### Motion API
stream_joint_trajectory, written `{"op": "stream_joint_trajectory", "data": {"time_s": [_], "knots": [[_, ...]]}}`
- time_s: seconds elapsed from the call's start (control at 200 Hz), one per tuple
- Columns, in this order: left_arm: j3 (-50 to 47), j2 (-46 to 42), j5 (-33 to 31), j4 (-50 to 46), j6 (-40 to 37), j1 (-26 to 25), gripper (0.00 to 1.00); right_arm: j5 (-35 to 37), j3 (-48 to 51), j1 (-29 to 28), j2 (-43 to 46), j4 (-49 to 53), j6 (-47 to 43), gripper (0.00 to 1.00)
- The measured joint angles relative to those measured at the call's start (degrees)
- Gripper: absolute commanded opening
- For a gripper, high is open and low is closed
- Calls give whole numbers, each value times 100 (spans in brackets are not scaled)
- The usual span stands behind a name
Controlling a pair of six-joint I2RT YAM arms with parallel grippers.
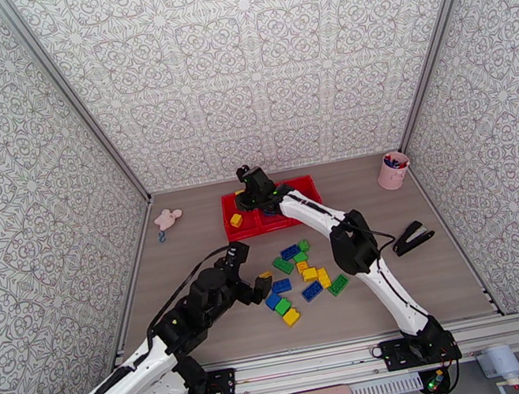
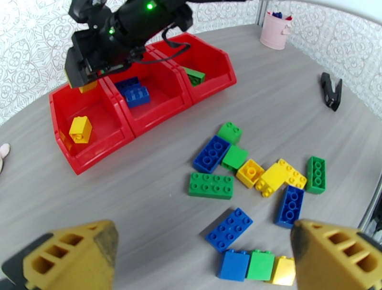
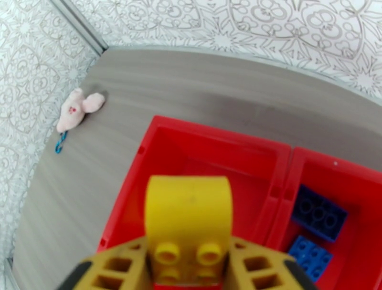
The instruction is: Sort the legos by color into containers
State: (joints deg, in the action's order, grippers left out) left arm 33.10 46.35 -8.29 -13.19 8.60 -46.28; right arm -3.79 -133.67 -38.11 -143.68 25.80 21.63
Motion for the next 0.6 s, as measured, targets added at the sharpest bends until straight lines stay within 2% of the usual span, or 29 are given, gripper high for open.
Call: {"op": "stream_joint_trajectory", "data": {"time_s": [0.155, 0.235, 0.445, 0.6], "knots": [[0, 116, 28, -13, -11, 59, 100, 87, -2, 17, 13, 28, 11, 75], [0, 155, 116, -15, -70, 83, 100, 142, 459, 26, 256, -26, -7, 81], [0, 74, 387, -15, -175, 85, 100, 177, 2706, 81, 1751, -398, 151, 83], [0, 7, 570, -26, -376, 85, 100, 350, 3923, 109, 2865, -605, 258, 83]]}}
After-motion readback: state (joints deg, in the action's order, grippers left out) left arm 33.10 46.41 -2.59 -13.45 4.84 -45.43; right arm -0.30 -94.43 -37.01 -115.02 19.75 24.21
